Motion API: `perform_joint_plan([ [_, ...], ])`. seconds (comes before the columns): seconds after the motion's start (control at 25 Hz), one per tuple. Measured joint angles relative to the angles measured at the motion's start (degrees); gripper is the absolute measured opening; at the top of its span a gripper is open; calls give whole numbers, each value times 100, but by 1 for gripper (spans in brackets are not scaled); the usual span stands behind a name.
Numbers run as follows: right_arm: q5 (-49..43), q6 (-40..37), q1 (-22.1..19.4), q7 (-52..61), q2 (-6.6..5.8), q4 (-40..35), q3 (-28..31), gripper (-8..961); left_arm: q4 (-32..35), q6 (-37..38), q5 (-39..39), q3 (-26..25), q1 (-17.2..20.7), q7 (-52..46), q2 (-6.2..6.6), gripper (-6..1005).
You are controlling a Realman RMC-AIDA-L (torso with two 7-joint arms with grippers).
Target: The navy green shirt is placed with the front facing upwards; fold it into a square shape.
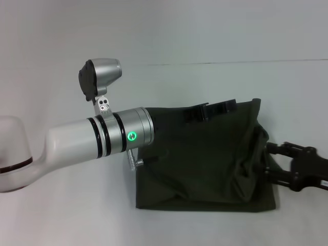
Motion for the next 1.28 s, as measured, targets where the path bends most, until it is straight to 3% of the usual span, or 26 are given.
perform_joint_plan([
  [0.2,0,-402,-149,4,-146,-21,482,761,110,22,12,-14,59,43,0,547],
  [0.32,0,-682,-153,-18,-151,-111,647,761,424,35,134,69,231,169,12,691],
  [0.6,-139,-582,307,-26,227,-397,335,759,1332,61,165,66,1053,319,77,926],
  [0.72,-161,-174,639,28,229,-103,-19,758,1617,74,200,-84,1341,316,81,947],
  [0.92,-163,567,838,20,240,126,-568,756,1623,217,601,-435,1428,278,79,969],
  [1.04,-179,774,744,53,222,150,-830,730,1641,398,1023,-534,1429,276,108,969],
  [1.16,-328,822,516,57,205,98,-895,691,1754,930,1883,-837,1411,271,246,969],
  [1.28,-464,814,156,57,169,-34,-849,683,1951,1705,2905,-1534,1420,256,383,968],
])
